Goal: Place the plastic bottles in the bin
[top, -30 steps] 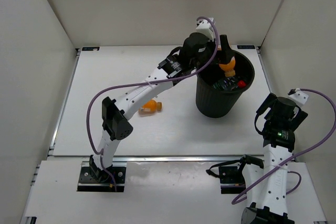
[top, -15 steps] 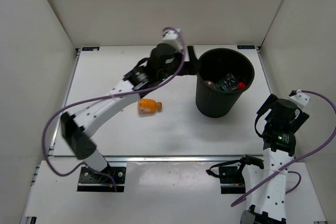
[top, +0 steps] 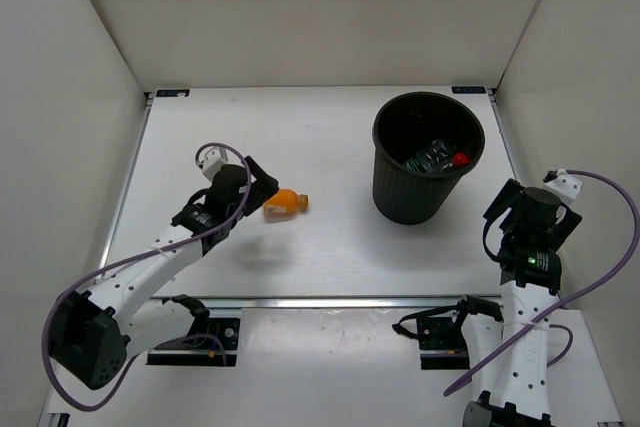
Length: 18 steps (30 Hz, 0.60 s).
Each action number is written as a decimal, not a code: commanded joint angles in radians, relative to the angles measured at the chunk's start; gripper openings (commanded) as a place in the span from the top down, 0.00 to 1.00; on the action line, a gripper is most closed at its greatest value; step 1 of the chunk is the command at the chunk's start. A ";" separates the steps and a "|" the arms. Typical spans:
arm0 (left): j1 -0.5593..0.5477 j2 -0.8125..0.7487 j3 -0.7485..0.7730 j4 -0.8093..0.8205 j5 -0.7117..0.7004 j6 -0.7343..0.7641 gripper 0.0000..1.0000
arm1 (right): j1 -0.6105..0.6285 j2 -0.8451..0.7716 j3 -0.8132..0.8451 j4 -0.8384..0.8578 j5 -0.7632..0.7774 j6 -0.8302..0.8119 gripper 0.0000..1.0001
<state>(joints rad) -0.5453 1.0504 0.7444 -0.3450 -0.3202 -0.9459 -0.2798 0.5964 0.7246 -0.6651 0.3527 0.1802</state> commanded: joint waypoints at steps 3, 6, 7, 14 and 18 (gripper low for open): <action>-0.034 0.042 -0.062 0.080 -0.085 -0.250 0.01 | 0.001 0.006 -0.010 0.022 -0.006 0.001 0.01; -0.090 0.074 -0.085 0.112 -0.153 -0.355 0.01 | 0.001 0.003 -0.013 0.022 0.009 -0.002 0.01; -0.105 0.098 -0.082 0.088 -0.180 -0.396 0.01 | -0.002 0.003 -0.005 0.024 0.009 -0.002 0.01; -0.117 0.195 -0.082 0.087 -0.183 -0.540 0.01 | -0.006 -0.004 -0.014 0.027 0.037 -0.021 0.01; -0.097 0.269 -0.047 0.104 -0.183 -0.553 0.01 | -0.002 0.002 -0.008 0.029 0.040 -0.024 0.01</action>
<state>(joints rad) -0.6495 1.2907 0.6682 -0.2634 -0.4702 -1.4300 -0.2821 0.5987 0.7143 -0.6655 0.3706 0.1719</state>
